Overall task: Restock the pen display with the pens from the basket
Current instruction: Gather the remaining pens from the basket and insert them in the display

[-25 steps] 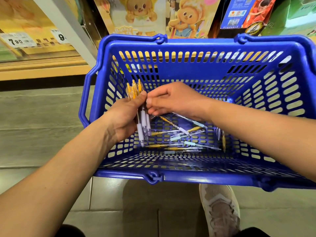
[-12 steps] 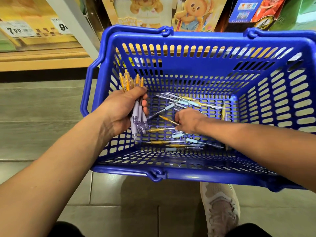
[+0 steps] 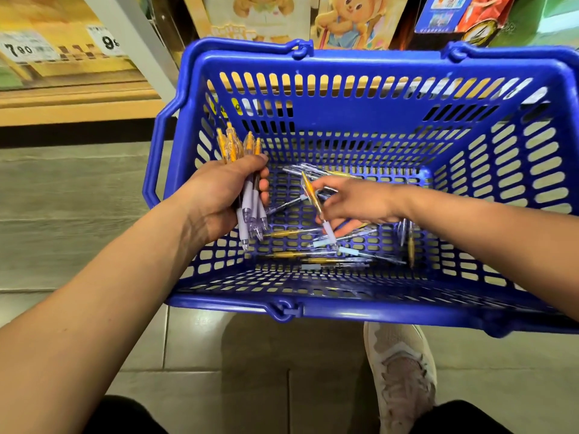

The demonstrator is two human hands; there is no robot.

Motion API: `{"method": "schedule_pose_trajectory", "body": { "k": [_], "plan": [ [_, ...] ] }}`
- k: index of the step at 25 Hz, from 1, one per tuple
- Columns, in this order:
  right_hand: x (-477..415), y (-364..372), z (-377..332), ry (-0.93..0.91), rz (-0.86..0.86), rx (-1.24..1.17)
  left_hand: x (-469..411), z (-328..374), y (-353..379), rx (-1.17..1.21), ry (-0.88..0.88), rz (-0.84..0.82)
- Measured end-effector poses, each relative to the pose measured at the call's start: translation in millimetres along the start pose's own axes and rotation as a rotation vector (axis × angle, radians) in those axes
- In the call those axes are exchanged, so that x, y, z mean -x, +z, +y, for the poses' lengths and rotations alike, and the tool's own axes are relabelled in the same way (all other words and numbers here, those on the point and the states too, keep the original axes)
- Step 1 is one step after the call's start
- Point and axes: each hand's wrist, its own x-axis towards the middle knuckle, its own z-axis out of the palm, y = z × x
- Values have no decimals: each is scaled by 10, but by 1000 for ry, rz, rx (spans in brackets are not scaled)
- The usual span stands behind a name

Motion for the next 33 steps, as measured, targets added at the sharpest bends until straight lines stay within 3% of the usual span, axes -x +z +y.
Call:
{"method": "schedule_pose_trajectory", "body": {
  "k": [5,9,15,20,24,33],
  "plan": [
    [109,64,-212,-86,-69,-219,-15,-36,45,-71,-18,-17],
    [188,44,-357,-223,3,-146,-37,-45,43,-41,-25,-21],
    [282,125,-555,-370,-28,-230,20,-63,77,-42,-55,-58],
    [269,210,-636,-336,40,-338,38,-58,37,-4,-45,-130],
    [283,190,-671,-328,-39,-376,48,-30,-54,22,-59,-152],
    [607,131,-1162,-269,77,-412,203,281,66,14,-54,-183]
  ]
}}
